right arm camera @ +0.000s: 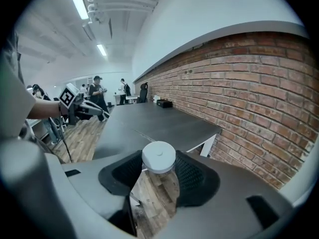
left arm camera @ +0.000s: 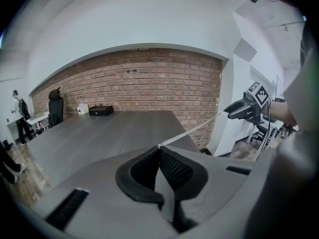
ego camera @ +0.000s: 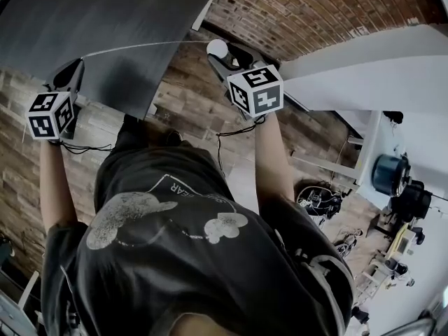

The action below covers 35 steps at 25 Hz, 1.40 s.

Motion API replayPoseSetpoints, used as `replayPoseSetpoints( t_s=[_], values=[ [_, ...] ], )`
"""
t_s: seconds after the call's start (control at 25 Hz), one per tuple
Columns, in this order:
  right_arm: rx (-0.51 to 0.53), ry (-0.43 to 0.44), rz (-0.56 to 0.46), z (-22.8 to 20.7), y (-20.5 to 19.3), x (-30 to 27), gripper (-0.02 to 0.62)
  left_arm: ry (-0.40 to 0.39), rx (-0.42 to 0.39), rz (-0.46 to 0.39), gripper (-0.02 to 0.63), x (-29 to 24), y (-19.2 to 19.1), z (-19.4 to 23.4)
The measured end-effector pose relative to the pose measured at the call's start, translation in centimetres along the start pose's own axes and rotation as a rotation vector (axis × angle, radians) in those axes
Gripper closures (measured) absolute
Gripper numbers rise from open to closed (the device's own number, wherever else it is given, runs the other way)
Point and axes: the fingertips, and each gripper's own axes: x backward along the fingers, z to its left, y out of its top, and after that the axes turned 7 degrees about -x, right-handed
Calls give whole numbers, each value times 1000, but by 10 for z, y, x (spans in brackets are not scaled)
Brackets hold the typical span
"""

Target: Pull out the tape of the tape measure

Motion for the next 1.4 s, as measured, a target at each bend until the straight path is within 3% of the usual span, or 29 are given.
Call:
replayPoseSetpoints(
  t_s=[0.4, 0.88, 1.4],
  values=[
    [-46, -27, 51, 34, 21, -62, 368, -167, -4, 32, 595, -68, 6, 55],
    [-199, -194, 79, 15, 17, -142, 367, -290, -167, 84, 595, -171, 29, 116],
    [-254, -298, 147, -7, -10, -192, 367, -377, -305, 156, 594, -242, 12, 128]
  ],
)
